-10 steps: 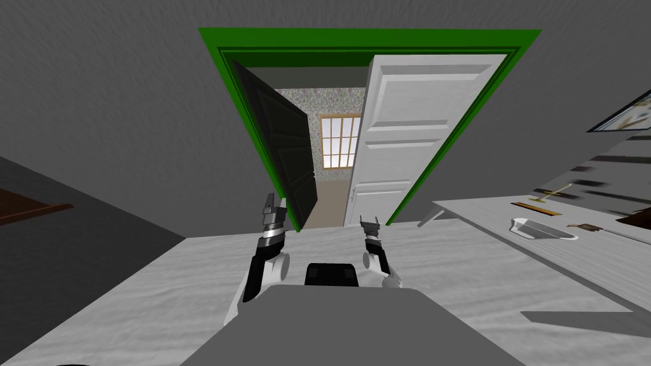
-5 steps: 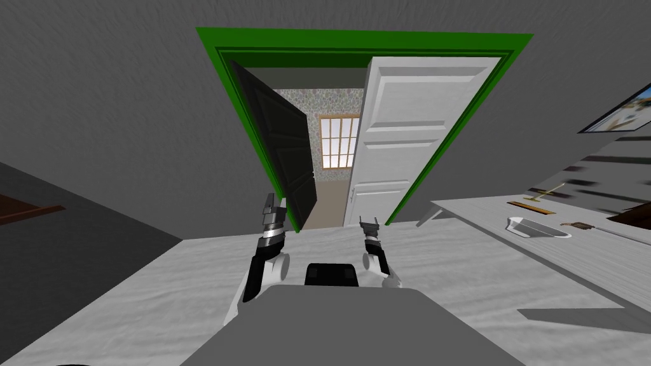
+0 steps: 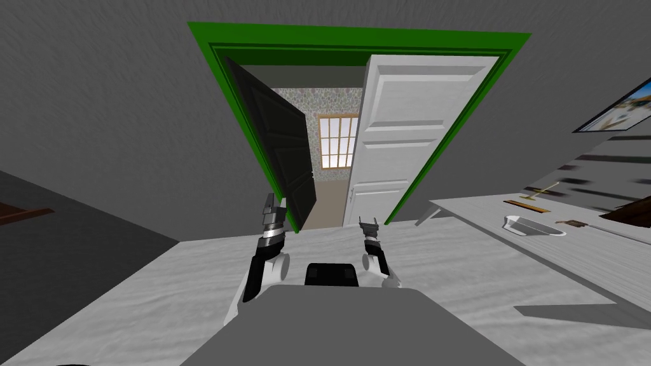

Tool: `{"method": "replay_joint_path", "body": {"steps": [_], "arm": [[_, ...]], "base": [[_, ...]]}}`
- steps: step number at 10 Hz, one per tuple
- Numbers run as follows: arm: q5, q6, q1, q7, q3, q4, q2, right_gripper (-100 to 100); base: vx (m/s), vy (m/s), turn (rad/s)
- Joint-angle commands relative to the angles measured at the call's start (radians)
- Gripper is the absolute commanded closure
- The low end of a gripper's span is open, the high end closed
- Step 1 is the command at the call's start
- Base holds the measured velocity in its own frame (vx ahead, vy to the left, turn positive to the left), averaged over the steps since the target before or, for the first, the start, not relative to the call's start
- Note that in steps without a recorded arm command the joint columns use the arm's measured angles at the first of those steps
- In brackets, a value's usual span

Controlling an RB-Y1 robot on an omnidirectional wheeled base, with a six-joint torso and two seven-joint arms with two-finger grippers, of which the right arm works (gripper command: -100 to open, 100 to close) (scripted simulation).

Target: Push the door open

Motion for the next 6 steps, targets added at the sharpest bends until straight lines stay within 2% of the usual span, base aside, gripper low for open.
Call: {"method": "replay_joint_path", "body": {"steps": [1,3,4,5,6], "arm": [[0.000,0.000,0.000,0.000,0.000,0.000,0.000,-100],[0.000,0.000,0.000,0.000,0.000,0.000,0.000,-100],[0.000,0.000,0.000,0.000,0.000,0.000,0.000,-100],[-0.004,0.003,0.004,-0.027,0.021,0.012,0.001,-100],[-0.004,0.003,0.004,-0.027,0.021,0.012,0.001,-100]], "base": [[-0.009,0.008,0.028],[-0.006,0.006,0.019],[0.017,-0.017,-0.055],[0.037,-0.037,-0.124],[0.026,-0.026,-0.086]]}}
